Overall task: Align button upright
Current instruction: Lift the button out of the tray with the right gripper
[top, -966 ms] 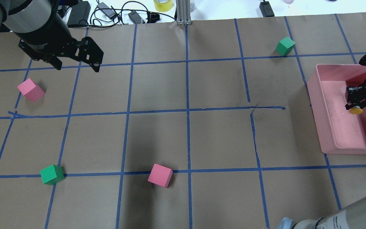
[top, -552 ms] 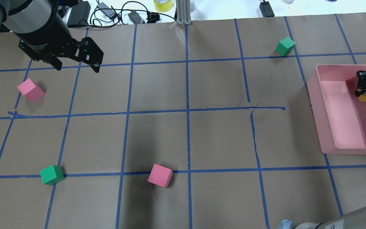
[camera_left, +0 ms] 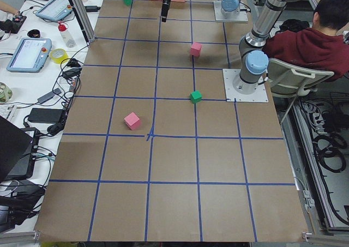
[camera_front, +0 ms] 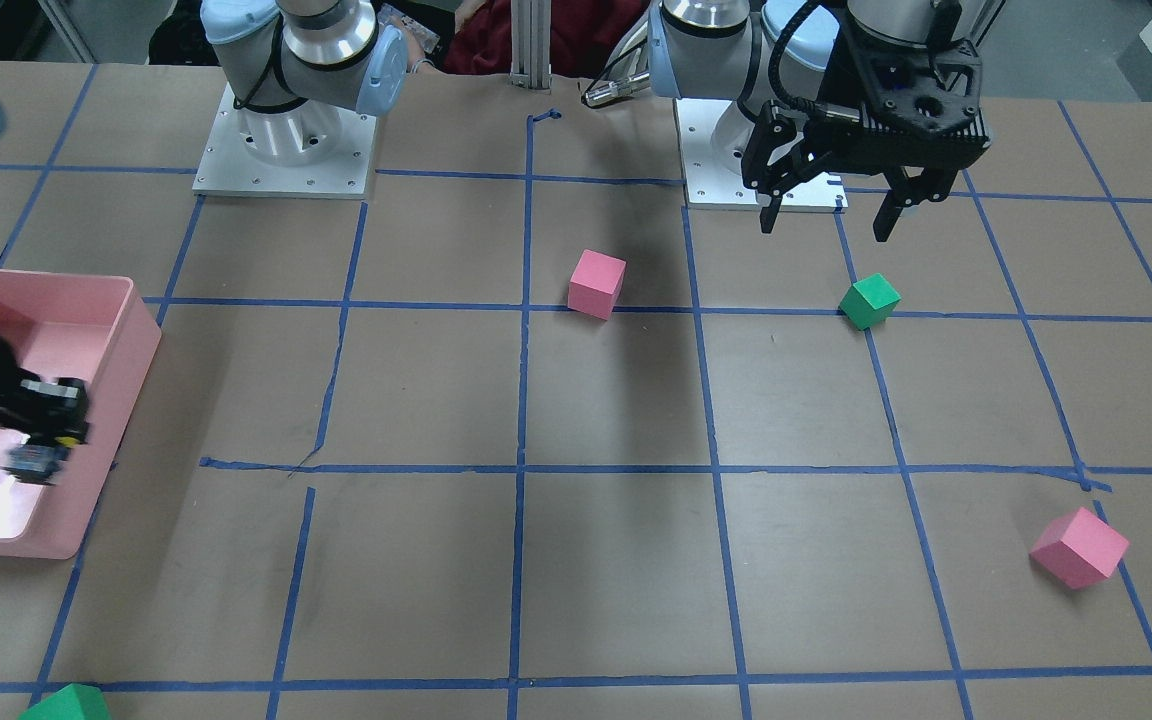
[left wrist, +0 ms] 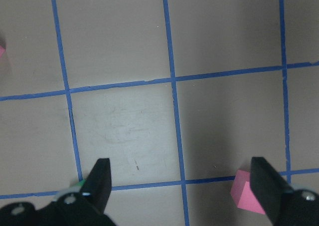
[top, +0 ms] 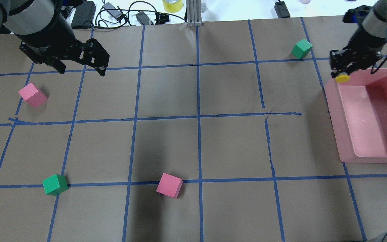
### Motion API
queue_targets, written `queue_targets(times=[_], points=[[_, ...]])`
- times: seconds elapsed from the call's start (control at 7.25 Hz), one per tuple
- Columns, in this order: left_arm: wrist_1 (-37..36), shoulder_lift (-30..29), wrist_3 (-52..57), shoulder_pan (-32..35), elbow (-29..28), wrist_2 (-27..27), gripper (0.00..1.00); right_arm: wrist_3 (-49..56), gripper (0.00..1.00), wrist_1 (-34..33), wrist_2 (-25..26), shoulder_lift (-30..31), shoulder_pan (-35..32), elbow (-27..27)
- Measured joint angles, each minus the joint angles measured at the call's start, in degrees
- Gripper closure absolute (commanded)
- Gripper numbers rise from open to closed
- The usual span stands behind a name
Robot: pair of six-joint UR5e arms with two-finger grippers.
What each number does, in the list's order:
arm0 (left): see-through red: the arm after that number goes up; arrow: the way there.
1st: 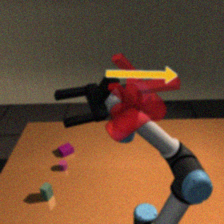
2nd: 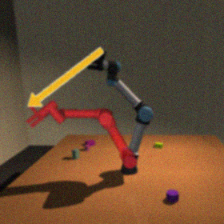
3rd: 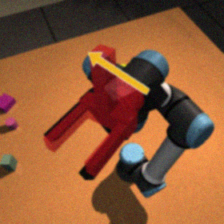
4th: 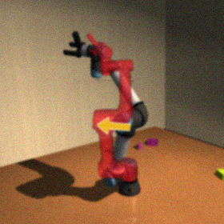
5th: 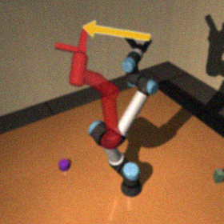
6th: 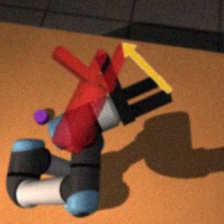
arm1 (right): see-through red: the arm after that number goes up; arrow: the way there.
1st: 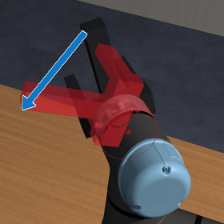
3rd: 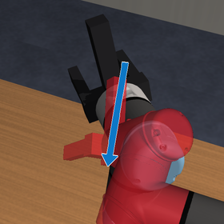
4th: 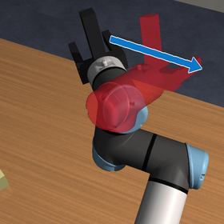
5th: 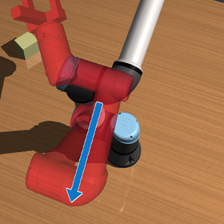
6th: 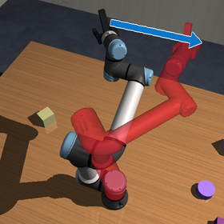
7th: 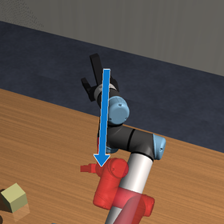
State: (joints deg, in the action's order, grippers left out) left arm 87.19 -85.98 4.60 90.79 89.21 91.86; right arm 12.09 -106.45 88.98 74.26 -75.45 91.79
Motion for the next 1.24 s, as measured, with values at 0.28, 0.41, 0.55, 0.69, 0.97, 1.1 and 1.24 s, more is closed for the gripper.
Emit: queue_targets(times=[0.28,0.41,0.55,0.69,0.97,1.1,1.24], points=[[0.0,-0.01,-0.05,0.0,0.0,-0.01,0.0,-10.01,1.0,-4.34,-2.03,-3.39,-11.52,-1.84],[0.0,-0.08,-0.11,-0.08,-0.03,-0.14,0.0,-14.24,1.0,-5.37,-2.3,-6.23,-16.24,-4.61],[0.0,-0.22,-0.22,-0.54,-0.06,-0.41,0.0,-17.95,1.0,-5.88,-2.48,-9.41,-19.87,-7.68],[-0.12,-0.51,-0.41,-1.34,-0.1,-1.06,0.0,-20.43,1.0,-6.96,-2.64,-12.54,-22.61,-9.86],[-0.38,-1.67,-0.64,-2.15,-0.16,-3.06,0.0,-23.22,1.0,-11.05,-3.35,-17.1,-25.7,-11.42],[-0.47,-2.14,-0.65,-2.17,-0.1,-3.47,0.0,-24.91,1.0,-12.97,-4.01,-18.72,-27.03,-11.83],[-0.85,-2.49,-0.67,-2.03,0.14,-3.64,0.0,-26.38,1.0,-14.48,-4.42,-20.58,-28.56,-12.76]])
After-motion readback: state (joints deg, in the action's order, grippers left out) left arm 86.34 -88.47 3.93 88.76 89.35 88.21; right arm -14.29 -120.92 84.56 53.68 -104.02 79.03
